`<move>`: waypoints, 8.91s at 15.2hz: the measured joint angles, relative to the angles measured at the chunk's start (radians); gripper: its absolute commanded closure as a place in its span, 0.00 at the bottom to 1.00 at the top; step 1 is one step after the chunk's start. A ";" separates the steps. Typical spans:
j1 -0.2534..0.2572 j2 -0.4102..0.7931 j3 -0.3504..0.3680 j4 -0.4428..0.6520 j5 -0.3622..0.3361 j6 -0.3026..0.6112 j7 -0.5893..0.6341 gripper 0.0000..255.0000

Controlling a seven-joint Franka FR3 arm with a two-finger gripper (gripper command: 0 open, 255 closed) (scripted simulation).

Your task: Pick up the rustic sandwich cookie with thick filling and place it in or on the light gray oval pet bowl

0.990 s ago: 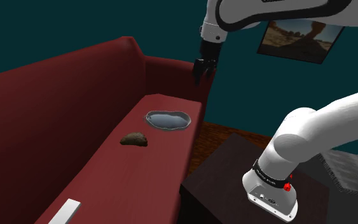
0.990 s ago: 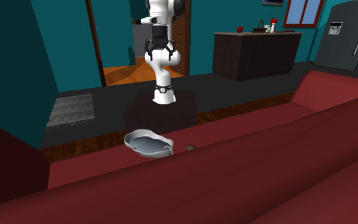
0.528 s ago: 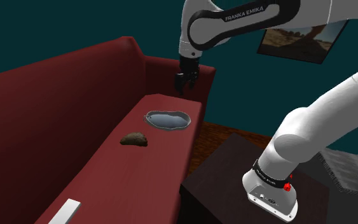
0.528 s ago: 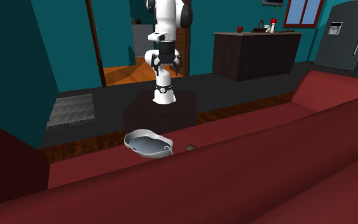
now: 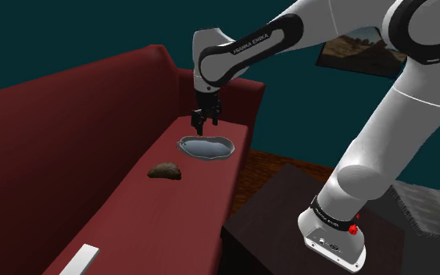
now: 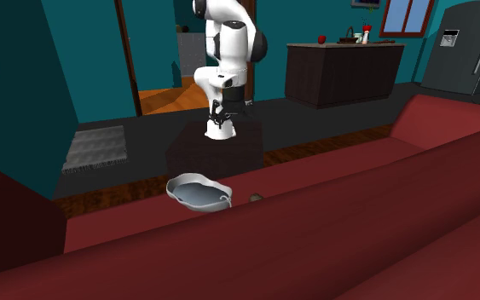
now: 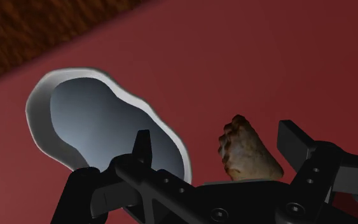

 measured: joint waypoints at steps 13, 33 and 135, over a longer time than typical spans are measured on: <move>0.087 0.544 0.009 0.377 -0.122 0.039 0.112 0.00; 0.148 0.837 -0.014 0.577 -0.164 0.077 0.140 0.00; -0.124 0.441 -0.085 0.373 -0.126 -0.095 -0.208 0.00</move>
